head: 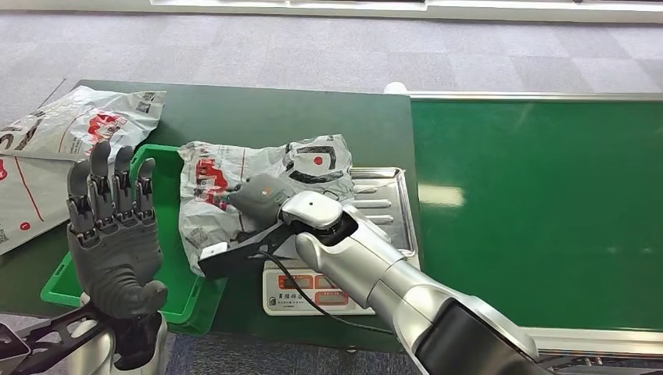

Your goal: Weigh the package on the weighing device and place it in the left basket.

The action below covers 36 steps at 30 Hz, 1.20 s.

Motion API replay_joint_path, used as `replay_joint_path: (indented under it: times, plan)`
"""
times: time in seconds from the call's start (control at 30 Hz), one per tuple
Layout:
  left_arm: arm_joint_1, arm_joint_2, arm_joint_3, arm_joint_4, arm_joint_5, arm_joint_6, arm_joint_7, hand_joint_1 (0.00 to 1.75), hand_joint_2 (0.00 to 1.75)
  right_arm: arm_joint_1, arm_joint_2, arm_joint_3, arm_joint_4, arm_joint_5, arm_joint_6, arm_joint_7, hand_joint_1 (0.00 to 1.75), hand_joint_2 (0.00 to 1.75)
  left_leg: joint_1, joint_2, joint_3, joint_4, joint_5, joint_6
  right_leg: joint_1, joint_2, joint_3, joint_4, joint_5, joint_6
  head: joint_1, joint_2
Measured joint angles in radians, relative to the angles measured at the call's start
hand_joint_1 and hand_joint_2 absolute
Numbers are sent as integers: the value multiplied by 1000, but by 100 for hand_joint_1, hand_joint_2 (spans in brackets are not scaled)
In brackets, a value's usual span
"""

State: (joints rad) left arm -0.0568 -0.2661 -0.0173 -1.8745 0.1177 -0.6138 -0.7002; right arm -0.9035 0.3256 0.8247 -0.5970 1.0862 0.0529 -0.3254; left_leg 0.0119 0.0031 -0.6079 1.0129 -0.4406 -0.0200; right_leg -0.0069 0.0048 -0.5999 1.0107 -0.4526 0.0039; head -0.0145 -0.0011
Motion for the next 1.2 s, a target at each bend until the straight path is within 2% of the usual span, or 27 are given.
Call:
replay_joint_path:
  times: [0.07, 0.17, 0.27, 0.37, 0.53, 0.73, 0.83, 1.07, 1.2]
  plan:
    - [6, 0, 12, -13, -5, -1, 0, 0, 175, -24, -29, -36, -70, -39, -141, 80, 0, 0, 0, -1, 0, 0, 1, 0, 0, -1, 0, 0, 0, 0, 0, 0]
    - [25, -1, 25, -34, -14, 0, -1, 0, 175, -36, -92, -142, -262, -78, -325, 201, 0, 0, 0, -3, -1, 1, 1, 0, -1, -3, 1, 0, 0, 0, 0, 0]
    - [38, -1, 33, -43, -22, 10, -1, 0, 175, -15, -155, -256, -485, -104, -395, 232, 0, 0, -1, -5, -1, 1, 0, 1, -2, -3, 1, -1, 0, 1, 0, 0]
    - [39, -1, 36, -46, -25, 19, -1, 0, 175, 32, -200, -342, -667, -145, -444, 217, 0, 0, -2, -5, -1, 1, -1, 1, -2, -3, 1, -1, 0, 1, 0, 0]
    - [39, -1, 36, -48, -25, 20, -1, 0, 175, 95, -241, -438, -839, -180, -479, 194, 0, 0, -2, -3, 0, 1, -1, 1, -2, -3, 1, -1, 0, 1, 0, 0]
    - [39, -1, 37, -49, -25, 20, -1, 0, 175, 123, -261, -474, -917, -185, -486, 189, 0, 0, -2, -3, 1, 1, 0, 0, -1, -3, 1, -1, 0, 1, 0, 0]
    - [39, -1, 36, -49, -35, 30, -1, 0, 175, 139, -266, -490, -946, -208, -518, 168, 0, 0, -2, -3, 1, 1, 0, 1, -1, -2, 1, -1, 0, 1, 0, 0]
    - [37, -1, 34, -52, -67, 88, -1, 0, 175, 215, -278, -563, -1063, -317, -534, 100, 0, 0, -2, -3, 1, 1, -1, 1, -2, -2, 1, -1, 0, 1, 0, 0]
    - [28, 3, 16, -56, -162, 221, -1, 0, 175, 254, -279, -587, -1116, -317, -523, 84, 0, 0, -2, -3, 0, 1, -1, 1, -2, -2, 1, -1, 0, 1, 0, 0]
